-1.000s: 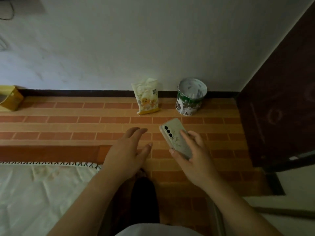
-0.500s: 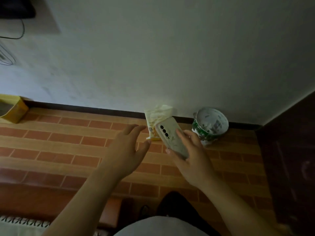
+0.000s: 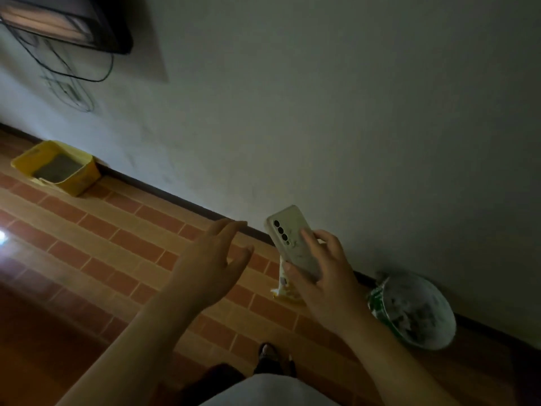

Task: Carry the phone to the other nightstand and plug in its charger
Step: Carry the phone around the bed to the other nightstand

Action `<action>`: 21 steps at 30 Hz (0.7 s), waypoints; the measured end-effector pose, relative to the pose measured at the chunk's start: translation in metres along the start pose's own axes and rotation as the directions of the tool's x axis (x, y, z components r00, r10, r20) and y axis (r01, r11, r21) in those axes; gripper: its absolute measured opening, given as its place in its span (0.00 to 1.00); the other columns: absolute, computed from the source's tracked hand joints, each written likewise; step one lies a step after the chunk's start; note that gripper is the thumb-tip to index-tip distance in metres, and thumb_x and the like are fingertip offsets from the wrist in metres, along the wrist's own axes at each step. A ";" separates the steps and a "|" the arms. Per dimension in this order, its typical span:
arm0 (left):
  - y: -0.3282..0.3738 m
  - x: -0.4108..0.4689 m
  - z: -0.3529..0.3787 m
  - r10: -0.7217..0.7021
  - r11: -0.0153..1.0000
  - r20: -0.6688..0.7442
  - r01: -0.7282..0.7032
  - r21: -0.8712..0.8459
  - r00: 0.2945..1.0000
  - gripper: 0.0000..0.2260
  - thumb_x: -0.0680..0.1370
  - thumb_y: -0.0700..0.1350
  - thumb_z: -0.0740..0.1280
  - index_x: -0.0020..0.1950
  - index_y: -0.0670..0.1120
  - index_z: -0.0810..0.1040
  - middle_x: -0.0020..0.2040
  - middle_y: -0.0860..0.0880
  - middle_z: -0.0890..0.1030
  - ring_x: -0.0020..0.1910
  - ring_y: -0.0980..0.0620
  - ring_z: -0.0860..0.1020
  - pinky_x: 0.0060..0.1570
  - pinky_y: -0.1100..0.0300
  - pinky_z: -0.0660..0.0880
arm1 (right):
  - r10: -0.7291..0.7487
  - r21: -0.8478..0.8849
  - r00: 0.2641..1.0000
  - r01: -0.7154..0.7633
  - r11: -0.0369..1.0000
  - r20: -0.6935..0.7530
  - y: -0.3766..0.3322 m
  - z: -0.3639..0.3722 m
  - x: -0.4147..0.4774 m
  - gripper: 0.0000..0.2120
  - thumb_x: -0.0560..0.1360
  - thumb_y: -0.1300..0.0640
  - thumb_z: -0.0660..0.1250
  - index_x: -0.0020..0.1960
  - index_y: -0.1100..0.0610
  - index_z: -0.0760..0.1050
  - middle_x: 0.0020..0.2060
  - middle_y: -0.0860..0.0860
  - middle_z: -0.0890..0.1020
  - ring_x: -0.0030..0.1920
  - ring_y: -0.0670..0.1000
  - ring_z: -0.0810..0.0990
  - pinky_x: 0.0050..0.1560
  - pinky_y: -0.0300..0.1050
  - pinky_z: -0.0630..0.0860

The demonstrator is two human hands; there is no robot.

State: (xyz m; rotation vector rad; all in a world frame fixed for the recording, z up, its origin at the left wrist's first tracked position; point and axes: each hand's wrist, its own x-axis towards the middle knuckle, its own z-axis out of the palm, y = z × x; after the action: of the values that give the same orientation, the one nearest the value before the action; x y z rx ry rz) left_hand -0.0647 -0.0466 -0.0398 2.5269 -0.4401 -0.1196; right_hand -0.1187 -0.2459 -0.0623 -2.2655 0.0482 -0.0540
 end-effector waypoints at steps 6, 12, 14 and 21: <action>-0.042 0.025 -0.031 -0.208 0.978 -0.045 0.208 -0.014 0.977 0.24 0.76 0.58 0.58 0.70 0.54 0.62 0.72 0.51 0.64 0.39 0.58 0.75 0.51 0.57 0.72 | -0.110 -0.002 0.975 0.112 0.994 0.191 -0.018 0.033 0.088 0.32 0.69 0.32 0.56 0.70 0.40 0.55 0.65 0.40 0.59 0.64 0.51 0.66 0.57 0.55 0.75; -0.114 0.039 -0.079 -0.422 0.906 -0.149 0.418 -0.062 0.894 0.24 0.75 0.58 0.58 0.70 0.55 0.61 0.72 0.53 0.63 0.34 0.62 0.75 0.44 0.61 0.70 | -0.261 0.021 0.895 0.272 0.962 0.362 -0.074 0.106 0.176 0.35 0.69 0.30 0.55 0.71 0.45 0.56 0.67 0.46 0.60 0.64 0.49 0.67 0.60 0.55 0.74; -0.143 0.045 -0.096 -0.473 0.881 -0.185 0.464 -0.093 0.861 0.24 0.75 0.58 0.58 0.70 0.56 0.61 0.72 0.53 0.63 0.35 0.61 0.75 0.48 0.57 0.73 | -0.291 0.022 0.861 0.310 0.950 0.416 -0.095 0.133 0.205 0.36 0.68 0.28 0.53 0.71 0.44 0.55 0.67 0.44 0.60 0.64 0.48 0.67 0.58 0.53 0.75; -0.273 0.074 -0.174 -0.572 0.818 -0.304 0.558 -0.139 0.762 0.23 0.76 0.57 0.58 0.70 0.54 0.63 0.71 0.52 0.65 0.33 0.61 0.75 0.45 0.60 0.70 | -0.354 0.067 0.771 0.377 0.924 0.530 -0.191 0.249 0.308 0.37 0.67 0.28 0.54 0.71 0.42 0.54 0.69 0.45 0.59 0.66 0.49 0.66 0.57 0.54 0.76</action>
State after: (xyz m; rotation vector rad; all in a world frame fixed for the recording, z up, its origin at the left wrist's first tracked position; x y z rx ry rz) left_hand 0.1133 0.2335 -0.0440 2.4891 0.4735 0.0753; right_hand 0.2057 0.0513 -0.0679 -2.2227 -0.7015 0.3799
